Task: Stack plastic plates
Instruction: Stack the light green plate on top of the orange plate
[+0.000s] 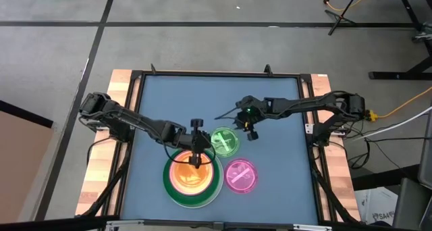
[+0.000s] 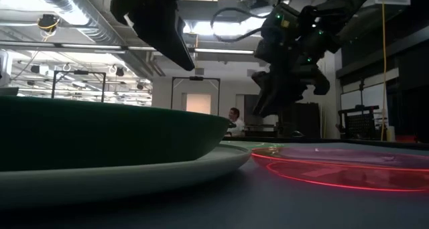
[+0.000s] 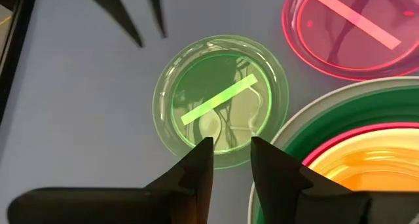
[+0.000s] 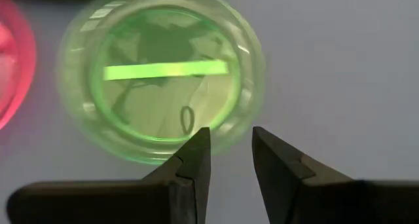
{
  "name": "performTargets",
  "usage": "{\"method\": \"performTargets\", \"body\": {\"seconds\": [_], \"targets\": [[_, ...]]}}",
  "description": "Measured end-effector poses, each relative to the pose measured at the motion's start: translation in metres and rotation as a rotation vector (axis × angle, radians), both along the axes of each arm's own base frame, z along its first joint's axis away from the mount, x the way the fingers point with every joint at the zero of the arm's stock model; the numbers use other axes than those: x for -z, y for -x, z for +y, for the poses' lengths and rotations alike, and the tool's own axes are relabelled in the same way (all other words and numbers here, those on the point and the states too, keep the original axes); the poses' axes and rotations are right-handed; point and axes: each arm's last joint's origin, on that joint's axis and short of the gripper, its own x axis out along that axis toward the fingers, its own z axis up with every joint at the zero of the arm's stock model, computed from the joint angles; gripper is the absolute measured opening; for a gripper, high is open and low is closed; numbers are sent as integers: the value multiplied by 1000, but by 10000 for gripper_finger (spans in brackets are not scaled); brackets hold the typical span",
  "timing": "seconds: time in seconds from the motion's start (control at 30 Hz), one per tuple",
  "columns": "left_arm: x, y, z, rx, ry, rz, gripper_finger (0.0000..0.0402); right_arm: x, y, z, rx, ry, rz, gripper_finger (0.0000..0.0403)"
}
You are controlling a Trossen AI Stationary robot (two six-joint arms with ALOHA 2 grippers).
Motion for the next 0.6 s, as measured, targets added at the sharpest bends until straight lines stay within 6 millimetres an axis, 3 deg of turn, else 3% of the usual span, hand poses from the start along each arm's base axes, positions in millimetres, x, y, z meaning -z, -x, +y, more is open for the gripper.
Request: {"method": "performTargets", "body": {"seconds": [0.2,0.37,0.6], "targets": [[0,-1,4,-11,1,-2,95,0,0,11,-249,67,-40,104],[0,-1,4,-13,0,-2,95,3,2,34,-488,190,-37,104],[0,-1,4,-13,0,-2,95,6,3,62,-572,365,12,104]]}}
